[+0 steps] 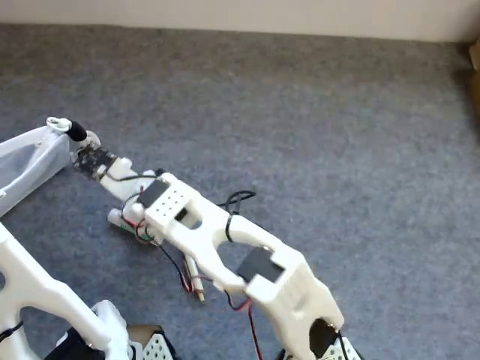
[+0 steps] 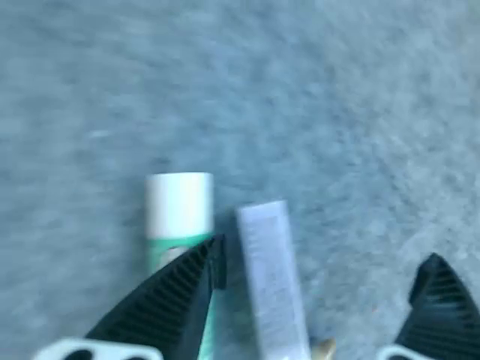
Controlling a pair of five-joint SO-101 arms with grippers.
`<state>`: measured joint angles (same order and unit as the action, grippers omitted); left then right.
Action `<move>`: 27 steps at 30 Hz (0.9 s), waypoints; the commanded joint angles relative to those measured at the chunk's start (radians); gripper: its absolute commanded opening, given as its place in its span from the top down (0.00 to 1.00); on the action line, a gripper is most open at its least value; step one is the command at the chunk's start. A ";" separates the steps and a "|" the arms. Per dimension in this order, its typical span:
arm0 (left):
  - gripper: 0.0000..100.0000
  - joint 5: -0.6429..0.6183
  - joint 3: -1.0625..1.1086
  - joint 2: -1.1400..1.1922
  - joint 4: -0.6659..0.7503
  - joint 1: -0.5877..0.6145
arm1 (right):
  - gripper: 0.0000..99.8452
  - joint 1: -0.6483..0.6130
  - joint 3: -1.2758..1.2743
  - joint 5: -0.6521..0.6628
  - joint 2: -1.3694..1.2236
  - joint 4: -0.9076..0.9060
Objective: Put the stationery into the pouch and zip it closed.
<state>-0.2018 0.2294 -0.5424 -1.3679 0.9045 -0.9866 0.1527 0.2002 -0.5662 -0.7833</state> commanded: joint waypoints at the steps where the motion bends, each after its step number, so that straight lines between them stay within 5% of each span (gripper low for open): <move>1: 0.97 0.011 -0.008 -0.007 0.008 0.002 | 0.74 0.033 0.114 0.005 -0.042 0.016; 6: 0.97 0.011 -0.008 -0.007 0.012 0.002 | 0.92 0.028 0.165 0.011 -0.084 -0.062; 11: 0.97 0.011 -0.007 -0.007 0.012 0.001 | 0.99 0.004 0.257 0.011 -0.081 -0.205; 27: 0.97 0.011 -0.008 -0.007 0.011 -0.001 | 1.00 -0.002 0.573 0.003 -0.056 -0.572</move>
<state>-0.2018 0.2294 -0.5424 -1.3679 0.9045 -0.9712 0.5992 0.2002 -0.6736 -1.2743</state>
